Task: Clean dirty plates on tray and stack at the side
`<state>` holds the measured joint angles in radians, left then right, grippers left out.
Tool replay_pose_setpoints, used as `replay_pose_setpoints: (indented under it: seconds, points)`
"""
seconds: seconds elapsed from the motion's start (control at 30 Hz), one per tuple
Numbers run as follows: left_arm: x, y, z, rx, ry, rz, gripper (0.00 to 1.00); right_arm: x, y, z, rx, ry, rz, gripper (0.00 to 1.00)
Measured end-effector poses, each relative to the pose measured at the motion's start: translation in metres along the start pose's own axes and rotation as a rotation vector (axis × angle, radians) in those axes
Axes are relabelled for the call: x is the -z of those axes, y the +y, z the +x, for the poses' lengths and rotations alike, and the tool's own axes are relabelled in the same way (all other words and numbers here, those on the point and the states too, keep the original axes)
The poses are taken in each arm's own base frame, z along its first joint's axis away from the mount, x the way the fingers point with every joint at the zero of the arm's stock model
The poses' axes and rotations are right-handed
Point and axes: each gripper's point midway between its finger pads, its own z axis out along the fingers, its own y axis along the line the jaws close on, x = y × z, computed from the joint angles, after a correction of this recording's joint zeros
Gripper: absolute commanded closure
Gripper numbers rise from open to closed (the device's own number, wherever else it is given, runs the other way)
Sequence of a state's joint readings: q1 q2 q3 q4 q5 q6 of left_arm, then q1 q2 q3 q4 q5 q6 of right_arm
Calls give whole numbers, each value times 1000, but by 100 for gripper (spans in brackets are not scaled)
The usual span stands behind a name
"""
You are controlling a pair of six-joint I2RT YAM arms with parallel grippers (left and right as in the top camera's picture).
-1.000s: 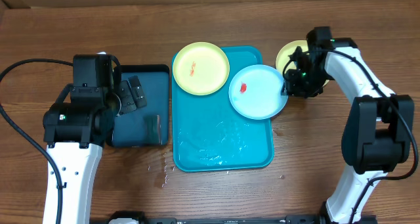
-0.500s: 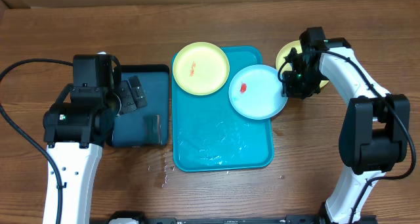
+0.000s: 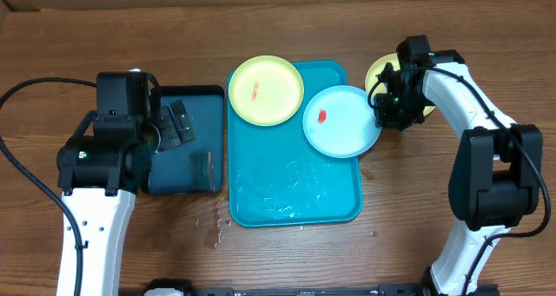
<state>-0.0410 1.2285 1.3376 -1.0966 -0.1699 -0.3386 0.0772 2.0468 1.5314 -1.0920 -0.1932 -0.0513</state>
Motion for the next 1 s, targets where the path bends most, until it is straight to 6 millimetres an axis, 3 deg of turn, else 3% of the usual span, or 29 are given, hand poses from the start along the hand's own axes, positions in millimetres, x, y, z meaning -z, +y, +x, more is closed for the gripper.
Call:
replay_pose_setpoints:
  seconds: [0.1,0.17,0.2,0.37,0.57,0.83,1.0]
  points:
    - [0,0,0,0,0,0,0,-1,0,-4,4,-16,2,80]
    - [0,0,0,0,0,0,0,-4,-1,-5,8,-27,2,95]
    - [0,0,0,0,0,0,0,-6,-1,-4,7,-25,0,96]
    - [0,0,0,0,0,0,0,-10,-2,12,-38,37,0,96]
    - [0,0,0,0,0,0,0,1,3,34,-80,131,-8,96]
    - [0,0,0,0,0,0,0,15,41,49,-68,159,-68,96]
    - [0,0,0,0,0,0,0,-5,71,66,-71,200,-64,96]
